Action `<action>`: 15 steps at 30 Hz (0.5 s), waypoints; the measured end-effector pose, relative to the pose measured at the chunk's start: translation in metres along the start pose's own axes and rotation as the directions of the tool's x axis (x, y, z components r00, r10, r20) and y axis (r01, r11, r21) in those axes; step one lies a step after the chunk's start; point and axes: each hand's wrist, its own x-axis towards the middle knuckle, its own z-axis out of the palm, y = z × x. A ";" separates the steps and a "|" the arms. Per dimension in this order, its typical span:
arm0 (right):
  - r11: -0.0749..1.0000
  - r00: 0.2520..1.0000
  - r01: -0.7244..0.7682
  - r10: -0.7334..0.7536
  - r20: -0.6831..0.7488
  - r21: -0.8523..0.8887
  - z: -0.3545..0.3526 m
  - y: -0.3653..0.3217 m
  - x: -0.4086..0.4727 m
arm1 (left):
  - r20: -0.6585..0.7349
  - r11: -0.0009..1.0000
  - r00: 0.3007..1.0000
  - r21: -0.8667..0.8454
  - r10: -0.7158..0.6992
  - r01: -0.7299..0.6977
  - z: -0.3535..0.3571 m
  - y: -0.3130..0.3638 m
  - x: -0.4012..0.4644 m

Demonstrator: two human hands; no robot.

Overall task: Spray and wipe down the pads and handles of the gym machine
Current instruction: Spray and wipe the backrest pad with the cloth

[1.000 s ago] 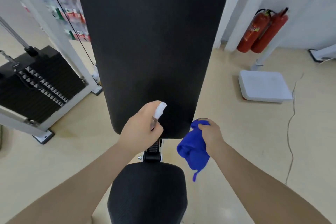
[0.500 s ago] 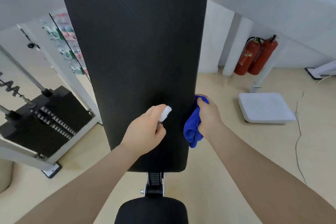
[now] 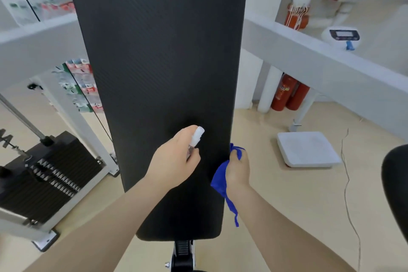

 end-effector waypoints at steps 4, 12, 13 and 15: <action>0.999 0.999 0.036 -0.036 -0.041 0.022 0.008 -0.046 0.004 | -0.020 0.997 0.997 0.018 0.081 -0.080 -0.024 0.004 0.017; 0.940 0.934 0.336 -0.324 -0.152 0.062 0.023 -0.173 0.003 | -0.232 0.960 0.933 0.114 0.276 -0.256 -0.088 0.021 0.083; 0.920 0.912 0.387 -0.371 -0.178 0.065 0.026 -0.193 0.004 | -0.245 0.952 0.922 0.135 0.299 -0.273 -0.095 0.024 0.089; 0.866 0.850 0.499 -0.481 -0.214 0.036 0.031 -0.234 0.005 | -0.282 0.940 0.899 0.161 0.335 -0.300 -0.112 0.032 0.100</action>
